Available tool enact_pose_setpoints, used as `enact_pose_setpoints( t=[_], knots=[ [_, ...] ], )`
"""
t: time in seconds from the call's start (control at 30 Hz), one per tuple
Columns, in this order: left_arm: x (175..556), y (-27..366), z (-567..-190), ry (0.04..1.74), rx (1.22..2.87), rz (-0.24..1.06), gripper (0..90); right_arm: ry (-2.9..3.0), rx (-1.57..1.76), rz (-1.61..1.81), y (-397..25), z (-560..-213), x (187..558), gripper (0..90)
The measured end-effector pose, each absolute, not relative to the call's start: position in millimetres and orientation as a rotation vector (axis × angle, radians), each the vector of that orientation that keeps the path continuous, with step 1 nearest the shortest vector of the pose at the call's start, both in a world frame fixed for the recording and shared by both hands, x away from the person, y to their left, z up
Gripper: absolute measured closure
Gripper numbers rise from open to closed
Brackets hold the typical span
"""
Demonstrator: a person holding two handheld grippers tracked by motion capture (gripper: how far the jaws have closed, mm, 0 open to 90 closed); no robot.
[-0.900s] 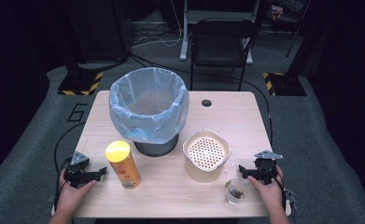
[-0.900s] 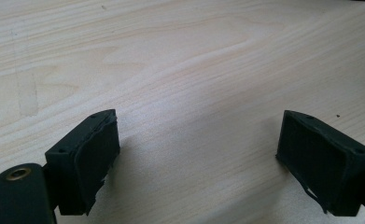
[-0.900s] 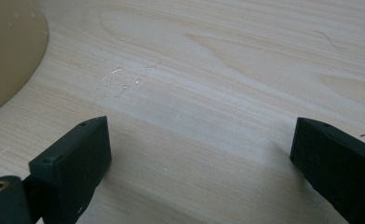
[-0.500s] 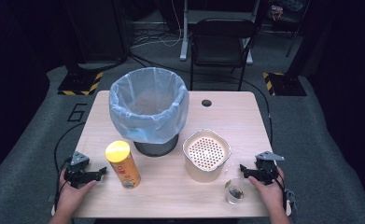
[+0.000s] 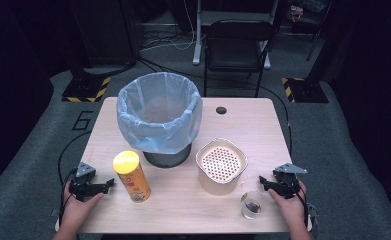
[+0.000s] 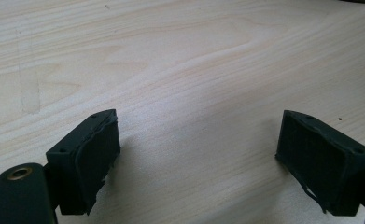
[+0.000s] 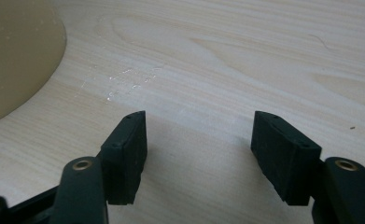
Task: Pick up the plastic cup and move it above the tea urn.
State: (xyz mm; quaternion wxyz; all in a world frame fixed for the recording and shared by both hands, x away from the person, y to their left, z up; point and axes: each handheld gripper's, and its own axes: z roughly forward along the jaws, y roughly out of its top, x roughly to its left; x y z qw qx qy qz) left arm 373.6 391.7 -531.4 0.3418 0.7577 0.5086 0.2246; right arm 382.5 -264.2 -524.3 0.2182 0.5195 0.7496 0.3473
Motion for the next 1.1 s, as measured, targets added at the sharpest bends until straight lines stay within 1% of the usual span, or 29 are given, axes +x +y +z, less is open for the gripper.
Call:
enact_pose_setpoints(
  t=[0.13, 0.2, 0.3, 0.4, 0.43, 0.53, 0.57, 0.63, 0.7, 0.73, 0.97, 1.1],
  knots=[
    [373, 392, -530, 1.327, 1.987, 0.572, 13.1, 2.081, 1.465, 0.987, -268, -518, 378, 37.6],
    [373, 392, -530, 1.327, 1.986, 0.573, 13.1, 2.071, 1.465, 1.035, -270, -507, 373, 39.1],
    [374, 392, -530, 1.326, 1.983, 0.577, 13.1, 2.063, 1.469, 1.071, -270, -499, 371, 40.1],
    [374, 392, -530, 1.325, 1.983, 0.579, 13.1, 2.059, 1.413, 1.086, -271, -484, 371, 45.7],
    [374, 392, -530, 1.325, 1.983, 0.580, 13.1, 2.057, 1.394, 1.121, -270, -473, 370, 50.3],
    [374, 392, -530, 1.324, 1.984, 0.580, 13.1, 2.063, 1.374, 1.161, -268, -463, 370, 51.7],
    [374, 392, -530, 1.325, 1.983, 0.579, 13.1, 2.071, 1.360, 1.175, -265, -453, 371, 53.7],
    [374, 392, -530, 1.326, 1.982, 0.580, 13.1, 2.074, 1.348, 1.186, -263, -447, 371, 54.5],
    [374, 392, -530, 1.326, 1.982, 0.580, 13.1, 2.080, 1.323, 1.211, -259, -436, 373, 54.5],
    [374, 392, -530, 1.327, 1.982, 0.580, 13.1, 2.084, 1.288, 1.231, -253, -427, 374, 53.0],
    [374, 392, -530, 1.328, 1.982, 0.581, 13.1, 2.113, 1.225, 1.269, -232, -409, 380, 55.8],
    [374, 392, -530, 1.327, 1.982, 0.581, 13.1, 2.150, 1.203, 1.303, -216, -404, 384, 59.1]
  ],
)
